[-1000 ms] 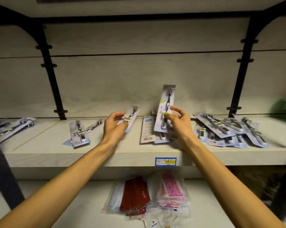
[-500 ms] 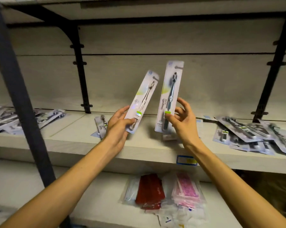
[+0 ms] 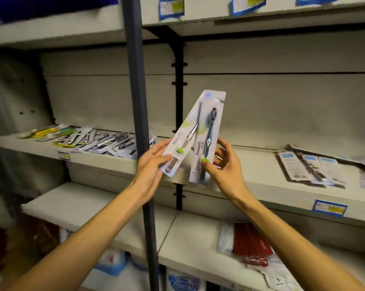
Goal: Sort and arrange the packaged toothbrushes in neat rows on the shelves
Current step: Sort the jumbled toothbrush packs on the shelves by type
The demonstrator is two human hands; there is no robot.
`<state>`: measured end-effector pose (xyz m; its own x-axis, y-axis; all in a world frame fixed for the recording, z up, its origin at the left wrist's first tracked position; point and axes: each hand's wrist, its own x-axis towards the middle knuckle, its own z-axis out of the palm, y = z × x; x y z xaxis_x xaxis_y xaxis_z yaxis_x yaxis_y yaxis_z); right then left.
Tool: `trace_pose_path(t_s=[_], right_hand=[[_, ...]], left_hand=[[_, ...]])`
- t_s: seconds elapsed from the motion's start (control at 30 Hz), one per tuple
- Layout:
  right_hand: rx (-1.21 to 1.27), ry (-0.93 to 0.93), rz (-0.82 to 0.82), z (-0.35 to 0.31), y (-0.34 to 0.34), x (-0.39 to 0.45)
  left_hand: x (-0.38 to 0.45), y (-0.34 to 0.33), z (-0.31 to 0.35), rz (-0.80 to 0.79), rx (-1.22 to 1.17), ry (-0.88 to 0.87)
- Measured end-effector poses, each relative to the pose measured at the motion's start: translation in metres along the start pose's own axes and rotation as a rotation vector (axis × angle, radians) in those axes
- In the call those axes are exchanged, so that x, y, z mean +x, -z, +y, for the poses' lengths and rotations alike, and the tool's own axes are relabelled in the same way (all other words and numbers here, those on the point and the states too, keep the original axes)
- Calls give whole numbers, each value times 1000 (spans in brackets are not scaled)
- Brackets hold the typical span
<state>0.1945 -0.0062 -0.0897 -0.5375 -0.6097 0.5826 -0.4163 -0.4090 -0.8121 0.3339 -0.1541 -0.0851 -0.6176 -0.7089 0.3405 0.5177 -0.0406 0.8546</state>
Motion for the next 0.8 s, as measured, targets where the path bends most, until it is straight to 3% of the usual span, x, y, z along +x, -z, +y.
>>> trace_pose_path(t_s=[0.17, 0.47, 0.7, 0.8], right_hand=[[-33, 36, -62, 3, -78, -6], [-50, 55, -208, 23, -212, 13], [-145, -75, -105, 54, -288, 72], [-297, -6, -60, 67, -296, 104]], left_hand=[[-12, 76, 33, 49, 5, -28], [1, 197, 88, 332, -85, -17], [52, 248, 85, 509, 11, 53], [79, 255, 78, 510, 29, 54]])
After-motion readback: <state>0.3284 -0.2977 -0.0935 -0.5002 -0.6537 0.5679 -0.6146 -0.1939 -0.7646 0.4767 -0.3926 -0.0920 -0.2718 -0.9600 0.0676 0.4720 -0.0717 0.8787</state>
